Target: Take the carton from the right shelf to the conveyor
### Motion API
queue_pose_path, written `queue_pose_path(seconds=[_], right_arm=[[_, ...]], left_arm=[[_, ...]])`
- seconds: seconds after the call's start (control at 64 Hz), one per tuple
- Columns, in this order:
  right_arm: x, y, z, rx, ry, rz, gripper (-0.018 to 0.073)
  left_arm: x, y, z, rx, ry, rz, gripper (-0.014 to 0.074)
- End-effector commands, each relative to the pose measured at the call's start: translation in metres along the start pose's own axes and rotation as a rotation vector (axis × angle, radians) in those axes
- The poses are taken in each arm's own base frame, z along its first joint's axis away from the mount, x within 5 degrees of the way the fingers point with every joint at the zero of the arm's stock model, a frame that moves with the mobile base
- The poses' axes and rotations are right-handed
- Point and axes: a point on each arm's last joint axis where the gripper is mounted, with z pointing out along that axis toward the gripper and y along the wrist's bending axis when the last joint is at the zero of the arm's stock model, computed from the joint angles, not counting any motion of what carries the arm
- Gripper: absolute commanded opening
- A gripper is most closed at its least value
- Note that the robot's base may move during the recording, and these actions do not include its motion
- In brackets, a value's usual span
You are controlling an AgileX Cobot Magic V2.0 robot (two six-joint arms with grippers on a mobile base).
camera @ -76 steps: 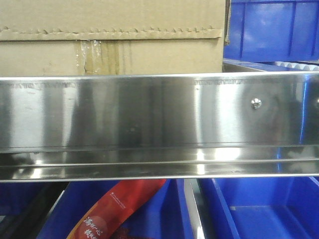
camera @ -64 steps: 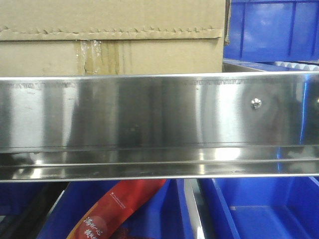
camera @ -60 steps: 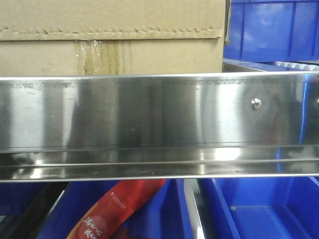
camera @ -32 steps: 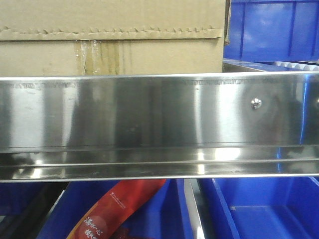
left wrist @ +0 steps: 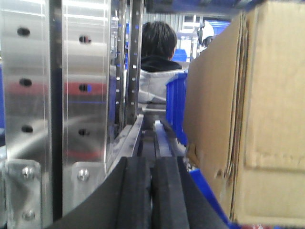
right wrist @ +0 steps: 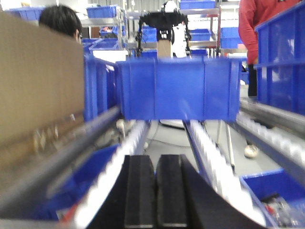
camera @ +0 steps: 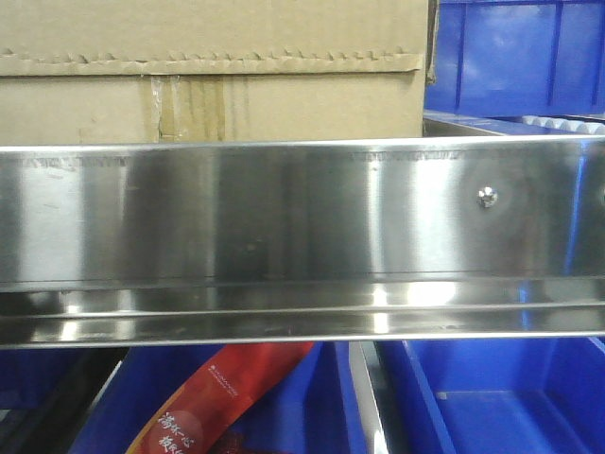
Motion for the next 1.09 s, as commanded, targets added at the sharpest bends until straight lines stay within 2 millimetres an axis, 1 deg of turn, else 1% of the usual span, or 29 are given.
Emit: queue_pose_path(seconds=[0.0,0.031,0.078,0.109,0.125,0.172,0.203,0.266,0.297,0.328,0.375,0.422,0.469,0.578,0.656,0.734,0.859,1.0,1.047,1.078], right_arm=[[-0.035,0.004,-0.007,-0.018,-0.042,0.005,-0.0075],[-0.047,0.005,-0.009,-0.024,-0.036,0.004,-0.0075],[-0.064,0.007,-0.01,-0.03,-0.036,0.003,-0.0073],[-0.073,0.007,-0.009,-0.033,-0.03,0.002,-0.0059],[-0.08,0.008,-0.01,-0.035,-0.036,0.001,-0.0042],[-0.092,0.009,-0.007,-0.038,-0.03,0.002,0.001],[-0.102,0.01,-0.006,-0.039,-0.037,0.002,0.0058],[-0.116,0.011,0.0,-0.04,-0.034,0.003,0.0203],[-0.122,0.011,0.005,-0.039,-0.028,0.003,0.0277],[-0.125,0.011,0.01,-0.039,-0.014,0.003,0.0333],[-0.129,0.011,0.017,-0.038,0.001,0.004,0.0413],[-0.128,0.011,0.026,-0.035,0.023,0.005,0.0511],[-0.126,0.01,0.034,-0.027,0.044,-0.01,0.0573],[-0.126,0.01,0.051,-0.029,0.069,-0.015,0.0568],[-0.133,0.014,0.058,-0.063,0.103,-0.007,0.0568],[-0.144,0.02,0.067,-0.113,0.126,-0.004,0.0568],[-0.17,0.036,0.087,-0.227,0.165,-0.001,0.0568],[-0.189,0.061,0.122,-0.34,0.266,-0.01,0.0568],[-0.193,0.07,0.136,-0.369,0.32,-0.02,0.0568],[-0.2,0.074,0.144,-0.38,0.338,-0.02,0.0568]], left_arm=[[-0.032,-0.001,-0.003,0.002,-0.053,0.048,0.002],[-0.045,-0.001,-0.005,-0.002,-0.055,0.071,0.0045],[-0.06,-0.001,-0.006,-0.009,-0.039,0.09,0.0087],[-0.07,-0.001,-0.006,-0.013,-0.028,0.097,0.0132],[-0.077,-0.001,-0.005,-0.016,-0.018,0.099,0.0161],[-0.095,-0.001,-0.005,-0.021,-0.005,0.098,0.0221],[-0.104,-0.001,-0.002,-0.023,0.013,0.098,0.0259],[-0.122,-0.001,0.004,-0.024,0.046,0.082,0.0332],[-0.13,-0.002,0.008,-0.023,0.067,0.072,0.0351],[-0.138,-0.002,0.01,-0.023,0.073,0.069,0.036],[-0.145,-0.002,0.017,-0.024,0.095,0.069,0.0364],[-0.152,-0.002,0.024,-0.024,0.102,0.068,0.0364],[-0.156,-0.003,0.029,-0.011,0.109,0.066,0.0364],[-0.165,-0.009,0.044,0.071,0.149,0.057,0.0364],[-0.17,-0.014,0.054,0.128,0.21,0.055,0.0364],[-0.177,-0.021,0.066,0.191,0.263,0.064,0.0364],[-0.19,-0.038,0.095,0.282,0.328,0.082,0.0364],[-0.207,-0.054,0.13,0.313,0.431,0.098,0.0364],[-0.21,-0.059,0.146,0.31,0.483,0.107,0.0364],[-0.213,-0.063,0.155,0.307,0.511,0.111,0.0364]])
